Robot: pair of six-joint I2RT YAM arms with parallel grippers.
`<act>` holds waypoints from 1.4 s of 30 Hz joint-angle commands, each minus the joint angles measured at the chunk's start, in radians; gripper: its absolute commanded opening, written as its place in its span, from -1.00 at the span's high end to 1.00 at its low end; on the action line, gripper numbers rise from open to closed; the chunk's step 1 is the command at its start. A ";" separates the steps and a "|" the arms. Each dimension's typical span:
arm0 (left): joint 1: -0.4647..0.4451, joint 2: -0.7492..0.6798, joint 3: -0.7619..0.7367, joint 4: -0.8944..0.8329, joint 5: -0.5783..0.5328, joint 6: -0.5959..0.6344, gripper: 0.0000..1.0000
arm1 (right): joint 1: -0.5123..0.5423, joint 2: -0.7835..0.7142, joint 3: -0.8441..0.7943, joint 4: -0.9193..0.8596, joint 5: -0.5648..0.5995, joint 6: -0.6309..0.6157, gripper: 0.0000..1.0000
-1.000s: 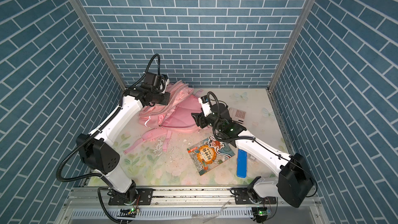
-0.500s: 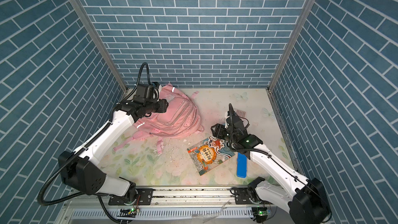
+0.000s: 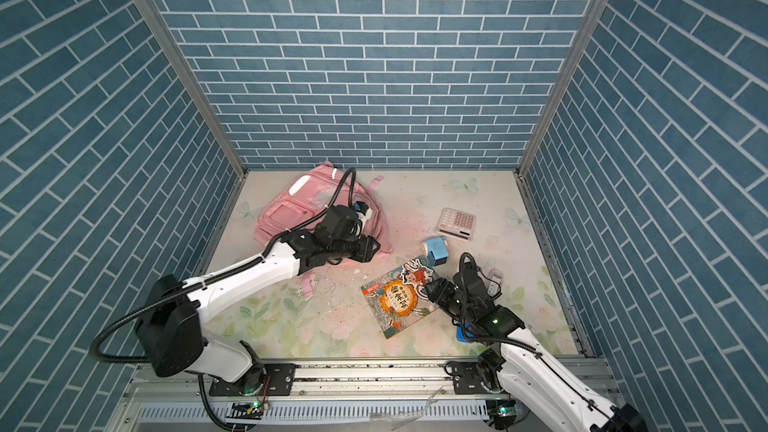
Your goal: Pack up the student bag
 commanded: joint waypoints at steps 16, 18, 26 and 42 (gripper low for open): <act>-0.063 0.239 0.049 -0.042 0.072 0.013 0.19 | -0.054 0.168 -0.061 0.137 -0.098 0.084 -0.40; -0.065 0.254 0.051 -0.054 0.063 0.011 0.28 | -0.053 0.146 -0.072 0.141 -0.093 0.091 -0.40; -0.066 0.355 0.105 -0.126 0.042 0.011 0.70 | -0.054 0.103 -0.119 0.280 -0.127 0.071 -0.39; -0.054 0.437 0.131 -0.158 0.090 0.012 0.91 | -0.054 0.255 -0.096 0.552 -0.221 -0.014 -0.24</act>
